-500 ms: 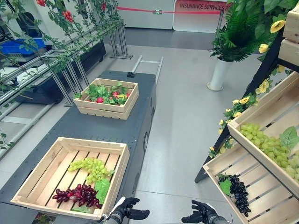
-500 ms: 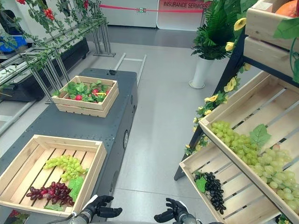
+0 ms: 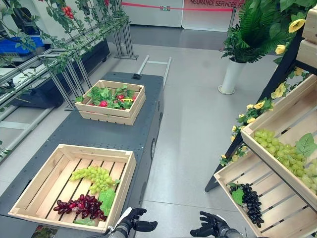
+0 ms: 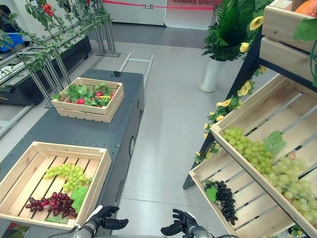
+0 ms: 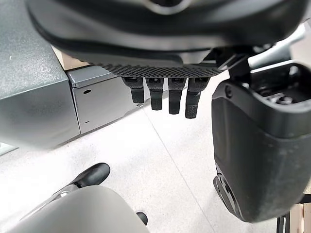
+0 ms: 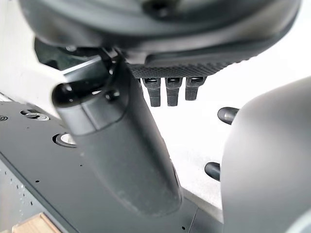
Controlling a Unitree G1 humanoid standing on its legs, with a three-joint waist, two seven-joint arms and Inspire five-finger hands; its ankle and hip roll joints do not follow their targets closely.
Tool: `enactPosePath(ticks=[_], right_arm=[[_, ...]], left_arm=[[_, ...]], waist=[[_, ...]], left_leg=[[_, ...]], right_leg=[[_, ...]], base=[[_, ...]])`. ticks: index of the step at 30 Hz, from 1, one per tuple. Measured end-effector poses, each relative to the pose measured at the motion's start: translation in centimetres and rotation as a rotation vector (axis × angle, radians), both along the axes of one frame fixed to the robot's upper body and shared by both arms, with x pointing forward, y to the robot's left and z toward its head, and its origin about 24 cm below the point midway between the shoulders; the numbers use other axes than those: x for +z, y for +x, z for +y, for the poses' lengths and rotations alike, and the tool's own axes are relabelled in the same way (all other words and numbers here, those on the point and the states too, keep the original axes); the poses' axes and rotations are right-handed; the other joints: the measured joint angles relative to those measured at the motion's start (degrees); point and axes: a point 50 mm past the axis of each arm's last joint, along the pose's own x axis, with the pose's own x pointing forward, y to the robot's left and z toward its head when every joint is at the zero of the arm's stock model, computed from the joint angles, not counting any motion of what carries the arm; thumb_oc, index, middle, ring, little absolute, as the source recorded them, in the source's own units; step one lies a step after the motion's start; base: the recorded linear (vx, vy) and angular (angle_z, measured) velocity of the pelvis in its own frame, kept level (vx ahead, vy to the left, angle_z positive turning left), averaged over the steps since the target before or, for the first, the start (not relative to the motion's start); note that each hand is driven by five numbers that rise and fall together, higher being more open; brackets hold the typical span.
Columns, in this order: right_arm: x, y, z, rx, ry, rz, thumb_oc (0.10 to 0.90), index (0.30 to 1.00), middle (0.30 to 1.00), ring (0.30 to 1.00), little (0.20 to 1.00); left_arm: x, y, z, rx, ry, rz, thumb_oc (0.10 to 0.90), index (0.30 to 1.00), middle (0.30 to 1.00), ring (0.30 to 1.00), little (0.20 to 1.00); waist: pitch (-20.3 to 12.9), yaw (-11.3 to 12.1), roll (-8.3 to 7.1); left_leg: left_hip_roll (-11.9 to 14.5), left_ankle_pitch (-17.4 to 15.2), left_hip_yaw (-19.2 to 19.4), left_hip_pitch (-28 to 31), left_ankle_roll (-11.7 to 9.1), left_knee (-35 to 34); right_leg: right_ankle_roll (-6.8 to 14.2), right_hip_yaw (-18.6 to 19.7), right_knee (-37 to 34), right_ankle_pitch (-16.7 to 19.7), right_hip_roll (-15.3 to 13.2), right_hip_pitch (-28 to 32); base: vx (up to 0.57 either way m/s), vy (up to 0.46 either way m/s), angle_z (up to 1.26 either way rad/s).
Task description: Pick up the fruits from the basket on one side to the basket on the other side
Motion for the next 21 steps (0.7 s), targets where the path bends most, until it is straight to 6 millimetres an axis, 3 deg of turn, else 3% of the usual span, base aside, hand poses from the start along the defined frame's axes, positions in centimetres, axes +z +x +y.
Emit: enactPosePath(ticks=[7,12,21], right_arm=[[0.0,0.0,0.0,0.000,0.000,-0.001,0.800,0.900,0.900,0.900,0.900],[0.0,0.1,0.0,0.007,0.000,-0.007,0.800,0.900,0.900,0.900,0.900],[0.4,0.6,-1.0,0.053,-0.029,-0.025,0.800,0.900,0.900,0.900,0.900]], left_arm=[[0.1,0.2,-0.2,-0.060,0.026,-0.024,0.800,0.900,0.900,0.900,0.900],[0.6,0.8,-0.9,-0.213,0.066,-0.106,0.800,0.900,0.900,0.900,0.900],[3.1,3.5,-3.6,-0.373,0.057,-0.466,0.800,0.900,0.900,0.900,0.900]], waist=[[0.02,-0.01,0.04],[0.06,-0.09,0.10],[1.51,-0.06,0.77]], left_leg=[[0.00,0.00,0.03,0.15,0.01,0.00],[0.00,0.01,0.08,0.15,0.01,0.00],[-0.02,0.05,-0.23,0.21,0.01,0.00]], right_leg=[[0.00,0.03,0.00,0.01,-0.01,0.14],[0.01,0.09,0.01,0.02,0.00,0.12],[0.02,-0.15,0.01,0.03,-0.03,0.32]], base=[[0.00,0.000,0.00],[0.00,0.000,0.00],[-0.01,0.003,0.00]])
